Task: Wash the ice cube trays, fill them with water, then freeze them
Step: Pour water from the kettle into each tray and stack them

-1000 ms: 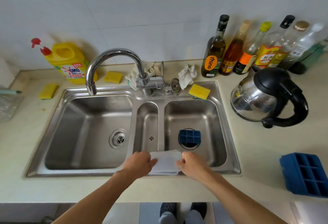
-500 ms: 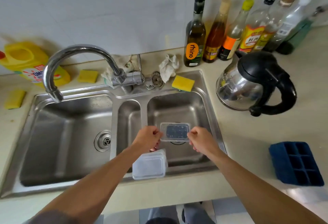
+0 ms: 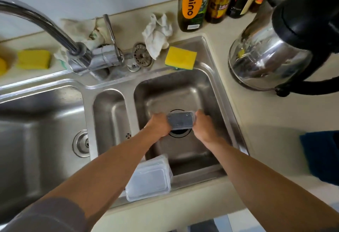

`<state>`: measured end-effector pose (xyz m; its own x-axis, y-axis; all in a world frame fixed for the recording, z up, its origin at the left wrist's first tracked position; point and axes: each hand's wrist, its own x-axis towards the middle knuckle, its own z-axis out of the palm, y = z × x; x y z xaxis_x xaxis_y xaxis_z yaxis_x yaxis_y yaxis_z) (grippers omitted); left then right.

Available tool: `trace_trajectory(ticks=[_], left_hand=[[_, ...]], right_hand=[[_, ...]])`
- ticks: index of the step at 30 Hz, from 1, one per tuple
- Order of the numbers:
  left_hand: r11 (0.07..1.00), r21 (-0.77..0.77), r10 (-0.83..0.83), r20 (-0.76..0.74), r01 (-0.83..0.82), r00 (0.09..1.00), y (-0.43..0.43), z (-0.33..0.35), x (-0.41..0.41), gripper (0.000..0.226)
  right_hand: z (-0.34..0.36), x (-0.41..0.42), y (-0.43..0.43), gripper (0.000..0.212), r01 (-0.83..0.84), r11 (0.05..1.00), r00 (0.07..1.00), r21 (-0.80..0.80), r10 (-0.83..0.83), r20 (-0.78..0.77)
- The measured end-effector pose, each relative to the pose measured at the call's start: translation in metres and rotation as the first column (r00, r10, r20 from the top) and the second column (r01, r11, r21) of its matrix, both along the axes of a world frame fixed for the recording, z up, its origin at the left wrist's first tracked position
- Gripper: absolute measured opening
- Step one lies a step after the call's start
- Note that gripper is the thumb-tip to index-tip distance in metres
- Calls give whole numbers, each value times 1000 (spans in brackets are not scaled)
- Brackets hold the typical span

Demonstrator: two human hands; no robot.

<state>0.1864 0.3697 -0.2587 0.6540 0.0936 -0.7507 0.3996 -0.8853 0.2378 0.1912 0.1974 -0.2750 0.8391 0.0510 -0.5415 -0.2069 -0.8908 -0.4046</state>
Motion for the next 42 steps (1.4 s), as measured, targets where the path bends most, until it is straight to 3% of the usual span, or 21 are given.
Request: trace_trajectory(ticks=[11, 17, 25, 35, 42], left_hand=[[999, 31, 12, -47, -10, 999, 1, -29, 3, 31], [956, -15, 289, -94, -292, 953, 0, -31, 8, 28], [821, -126, 527, -211, -557, 824, 0, -36, 15, 29], [814, -154, 529, -201, -560, 824, 3, -45, 13, 26], [919, -102, 373, -94, -381, 923, -7, -15, 8, 38]], right_hand=[[-16, 6, -1, 24, -32, 999, 999, 11, 32, -21], [-27, 15, -1, 19, 126, 990, 975, 58, -113, -189], [-33, 13, -1, 20, 277, 947, 934, 161, -227, -275], [-33, 12, 2, 19, 311, 936, 925, 162, -260, -276], [-11, 3, -2, 21, 298, 942, 929, 152, -249, -273]])
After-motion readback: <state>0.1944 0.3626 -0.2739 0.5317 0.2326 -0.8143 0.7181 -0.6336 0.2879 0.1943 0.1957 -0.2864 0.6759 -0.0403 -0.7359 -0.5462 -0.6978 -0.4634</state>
